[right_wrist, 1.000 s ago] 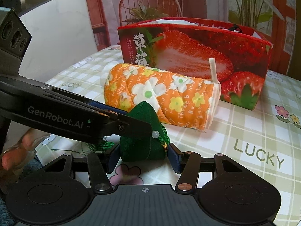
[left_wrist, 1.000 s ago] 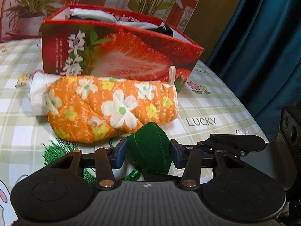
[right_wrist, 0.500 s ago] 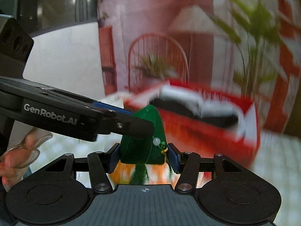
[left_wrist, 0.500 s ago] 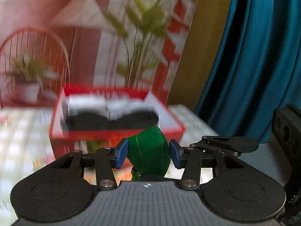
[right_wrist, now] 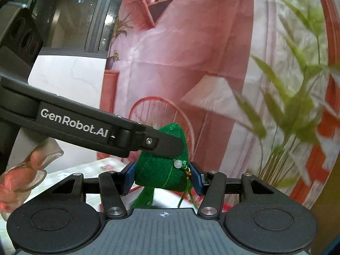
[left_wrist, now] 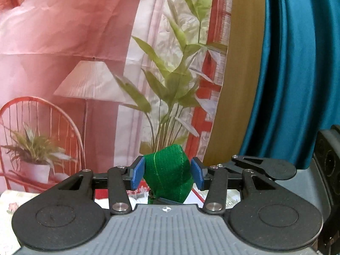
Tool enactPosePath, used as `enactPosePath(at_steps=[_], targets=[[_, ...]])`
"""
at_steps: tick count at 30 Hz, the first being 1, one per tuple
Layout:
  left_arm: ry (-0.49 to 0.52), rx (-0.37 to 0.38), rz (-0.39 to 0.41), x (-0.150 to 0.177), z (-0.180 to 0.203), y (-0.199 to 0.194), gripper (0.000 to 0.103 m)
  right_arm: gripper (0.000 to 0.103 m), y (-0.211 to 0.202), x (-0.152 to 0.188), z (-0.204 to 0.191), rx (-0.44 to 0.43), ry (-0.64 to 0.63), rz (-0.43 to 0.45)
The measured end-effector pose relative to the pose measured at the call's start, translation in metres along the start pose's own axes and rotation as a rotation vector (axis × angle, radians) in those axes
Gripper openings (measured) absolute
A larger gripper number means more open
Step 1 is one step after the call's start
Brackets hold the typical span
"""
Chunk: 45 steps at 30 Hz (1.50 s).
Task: Organize soft objects
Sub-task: 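Lift the green plush into the red box and open both tools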
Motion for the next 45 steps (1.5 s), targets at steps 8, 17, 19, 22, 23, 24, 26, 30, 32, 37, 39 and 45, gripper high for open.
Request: enactPosePath(at_steps=[8, 17, 19, 22, 23, 24, 26, 30, 32, 37, 39, 45], targets=[[-0.039, 0.012, -0.072, 0.026, -0.011, 0.037, 0.050, 0.050, 0.030, 0.021, 0.017, 0.032, -0.024, -0.044], [-0.113, 0.014, -0.244, 0.093, -0.024, 0.072, 0.050, 0.050, 0.055, 0.093, 0.015, 0.026, 0.059, -0.175], [-0.111, 0.013, -0.269, 0.105, -0.025, 0.073, 0.050, 0.050, 0.058, 0.108, 0.011, 0.021, 0.063, -0.201], [-0.114, 0.005, -0.285, 0.113, -0.030, 0.076, 0.050, 0.050, 0.061, 0.120, 0.008, 0.013, 0.075, -0.223], [-0.117, 0.003, -0.286, 0.114, -0.031, 0.076, 0.050, 0.050, 0.063, 0.123, 0.008, 0.012, 0.081, -0.229], [-0.123, -0.002, -0.286, 0.114, -0.033, 0.078, 0.050, 0.050, 0.065, 0.124, 0.008, 0.013, 0.084, -0.232], [-0.139, -0.017, -0.281, 0.112, -0.036, 0.080, 0.050, 0.050, 0.067, 0.125, 0.009, 0.020, 0.088, -0.235], [-0.181, -0.065, -0.271, 0.110, -0.047, 0.085, 0.050, 0.050, 0.079, 0.127, 0.017, 0.047, 0.101, -0.249], [-0.190, -0.095, -0.267, 0.109, -0.053, 0.084, 0.050, 0.050, 0.087, 0.132, 0.025, 0.076, 0.099, -0.270], [-0.190, -0.147, -0.263, 0.109, -0.069, 0.073, 0.050, 0.061, 0.102, 0.140, 0.047, 0.157, 0.109, -0.294], [-0.178, -0.171, -0.263, 0.109, -0.076, 0.066, 0.051, 0.073, 0.101, 0.137, 0.052, 0.189, 0.104, -0.273], [-0.184, -0.203, -0.280, 0.120, -0.088, 0.051, 0.051, 0.078, 0.083, 0.137, 0.044, 0.174, 0.101, -0.243]])
Point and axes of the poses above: each gripper's, at about its wrist camera, not at the fingertips, and y roughly the way its jaws point, z to its right, x to its underside, the point moved 9 cm from there along y, roughly the way its jaws point, and after that the axes turned 4 degrees about y, right-handed, at the moved point
